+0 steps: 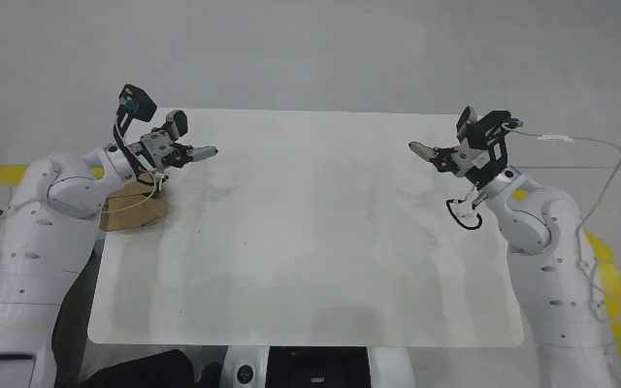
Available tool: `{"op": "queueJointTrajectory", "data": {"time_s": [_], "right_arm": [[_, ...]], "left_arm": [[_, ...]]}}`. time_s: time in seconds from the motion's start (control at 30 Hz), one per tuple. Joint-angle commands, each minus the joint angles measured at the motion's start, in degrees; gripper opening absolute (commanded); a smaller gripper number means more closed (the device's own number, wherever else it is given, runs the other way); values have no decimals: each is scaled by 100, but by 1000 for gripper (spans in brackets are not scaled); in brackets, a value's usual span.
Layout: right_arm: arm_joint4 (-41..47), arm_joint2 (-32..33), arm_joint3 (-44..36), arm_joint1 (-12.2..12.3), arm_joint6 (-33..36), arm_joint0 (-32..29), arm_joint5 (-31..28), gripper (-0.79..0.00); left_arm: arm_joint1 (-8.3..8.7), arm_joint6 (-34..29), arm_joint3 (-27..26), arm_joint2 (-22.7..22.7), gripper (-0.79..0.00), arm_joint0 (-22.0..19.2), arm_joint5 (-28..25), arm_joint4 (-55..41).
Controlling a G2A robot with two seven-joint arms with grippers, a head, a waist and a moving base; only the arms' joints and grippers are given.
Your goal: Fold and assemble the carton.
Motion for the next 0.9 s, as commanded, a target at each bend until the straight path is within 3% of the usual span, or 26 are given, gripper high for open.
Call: {"op": "queueJointTrajectory", "data": {"time_s": [0.0, 0.33, 0.43, 0.67, 0.87], "right_arm": [[0, 0, 0, 0, 0, 0, 0, 0], [0, 0, 0, 0, 0, 0, 0, -1], [0, 0, 0, 0, 0, 0, 0, 0], [0, 0, 0, 0, 0, 0, 0, 0], [0, 0, 0, 0, 0, 0, 0, 0]], "left_arm": [[0, 0, 0, 0, -1, 0, 0, 0], [0, 0, 0, 0, 0, 0, 0, 0], [-19, 11, 85, 4, 0, 74, 283, -344], [-3, -736, 338, -74, 0, 46, 727, -1205], [64, -1709, 663, -360, 0, 38, 1021, -2537]]}}
